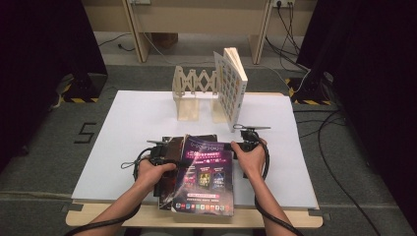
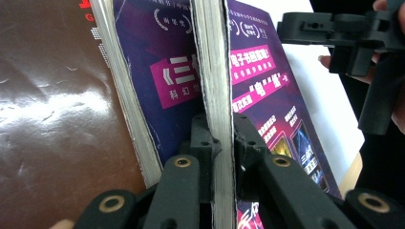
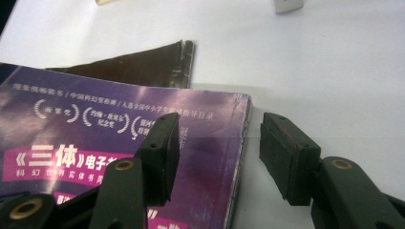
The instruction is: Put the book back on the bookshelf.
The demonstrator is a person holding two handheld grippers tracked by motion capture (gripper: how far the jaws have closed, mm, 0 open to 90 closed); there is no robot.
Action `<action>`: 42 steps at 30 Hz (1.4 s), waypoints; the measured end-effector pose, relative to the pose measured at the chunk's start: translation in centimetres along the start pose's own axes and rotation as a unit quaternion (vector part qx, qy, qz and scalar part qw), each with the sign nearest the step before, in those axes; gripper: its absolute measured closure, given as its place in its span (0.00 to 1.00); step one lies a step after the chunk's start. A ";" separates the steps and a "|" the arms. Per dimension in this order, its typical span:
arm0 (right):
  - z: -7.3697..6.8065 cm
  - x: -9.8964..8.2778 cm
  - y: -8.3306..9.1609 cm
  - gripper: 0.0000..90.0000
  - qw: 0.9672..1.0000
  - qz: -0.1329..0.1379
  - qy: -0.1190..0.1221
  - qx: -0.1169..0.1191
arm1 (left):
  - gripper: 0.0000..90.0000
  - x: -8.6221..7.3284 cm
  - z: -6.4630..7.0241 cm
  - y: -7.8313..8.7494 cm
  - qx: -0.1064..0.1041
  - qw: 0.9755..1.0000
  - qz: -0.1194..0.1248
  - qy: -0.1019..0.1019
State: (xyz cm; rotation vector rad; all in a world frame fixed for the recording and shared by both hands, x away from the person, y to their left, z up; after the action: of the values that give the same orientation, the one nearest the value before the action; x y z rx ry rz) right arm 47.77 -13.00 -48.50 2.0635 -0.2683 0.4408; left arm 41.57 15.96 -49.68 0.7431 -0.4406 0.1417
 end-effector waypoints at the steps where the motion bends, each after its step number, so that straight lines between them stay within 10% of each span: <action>1: 0.1 0.1 -0.2 0.55 1.000 -0.002 0.000 0.001 | 0.89 0.0 0.0 0.0 0.000 1.000 0.000 -0.001; 13: 0.1 0.9 -1.1 0.53 1.000 -0.013 -0.005 0.021 | 0.89 0.2 -0.1 -0.1 0.001 1.000 -0.009 -0.023; 26: 0.0 1.0 0.7 0.79 1.000 0.012 -0.006 0.028 | 0.89 0.6 -0.2 -0.1 0.015 0.999 -0.018 -0.044; 42: 0.7 0.7 -0.6 0.71 0.995 -0.026 -0.034 0.090 | 0.89 1.0 -0.1 -0.1 0.021 0.998 -0.019 -0.062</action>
State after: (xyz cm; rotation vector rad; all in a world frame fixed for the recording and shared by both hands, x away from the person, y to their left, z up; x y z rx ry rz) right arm 48.77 -13.30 -48.95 2.2586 -0.2208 0.3737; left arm 42.57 15.96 -49.37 0.8043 -0.5431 0.0702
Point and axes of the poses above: each handheld gripper's, and its own axes: y roughly backward along the jaws, x roughly out of its top, z roughly to its right, the point moved 2 cm from there along -y, roughly forward along the jaws, and after that the axes turned 5 degrees about -z, right-handed, at the moved point
